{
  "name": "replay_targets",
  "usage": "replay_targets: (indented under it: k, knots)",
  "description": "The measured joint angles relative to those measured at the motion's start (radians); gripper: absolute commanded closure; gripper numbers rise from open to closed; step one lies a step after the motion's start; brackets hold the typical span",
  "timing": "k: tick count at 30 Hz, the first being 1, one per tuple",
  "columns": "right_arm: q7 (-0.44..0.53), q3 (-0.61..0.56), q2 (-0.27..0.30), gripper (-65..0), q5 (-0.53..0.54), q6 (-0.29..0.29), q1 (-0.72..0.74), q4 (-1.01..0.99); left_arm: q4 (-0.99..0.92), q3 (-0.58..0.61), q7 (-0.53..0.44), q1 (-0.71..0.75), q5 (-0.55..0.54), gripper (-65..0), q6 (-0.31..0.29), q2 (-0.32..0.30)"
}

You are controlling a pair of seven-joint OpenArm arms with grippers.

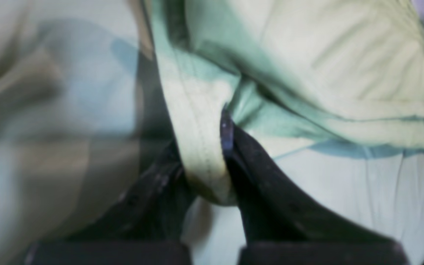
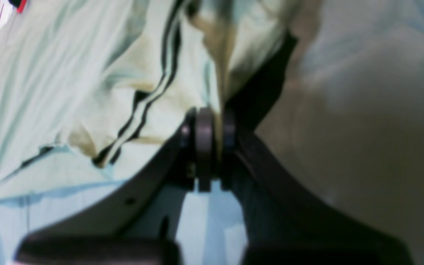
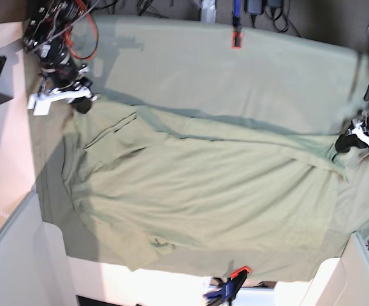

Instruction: Fold the T-shirt properly

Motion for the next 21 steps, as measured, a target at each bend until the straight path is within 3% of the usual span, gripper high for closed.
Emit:
replay_targets:
  k: [9, 21]
  knots:
    - [-0.007, -0.002, 0.058, 0.0, 0.047, 0.010, -0.218, 0.172, 0.312, -0.033, 0.010, 0.273, -0.031, 0.0, -0.003, -0.102]
    - [-0.014, -0.001, 0.105, 0.0, 0.051, 0.016, -0.478, 0.367, 0.476, -0.191, 0.017, 0.572, -0.066, 0.0, -0.005, -0.110]
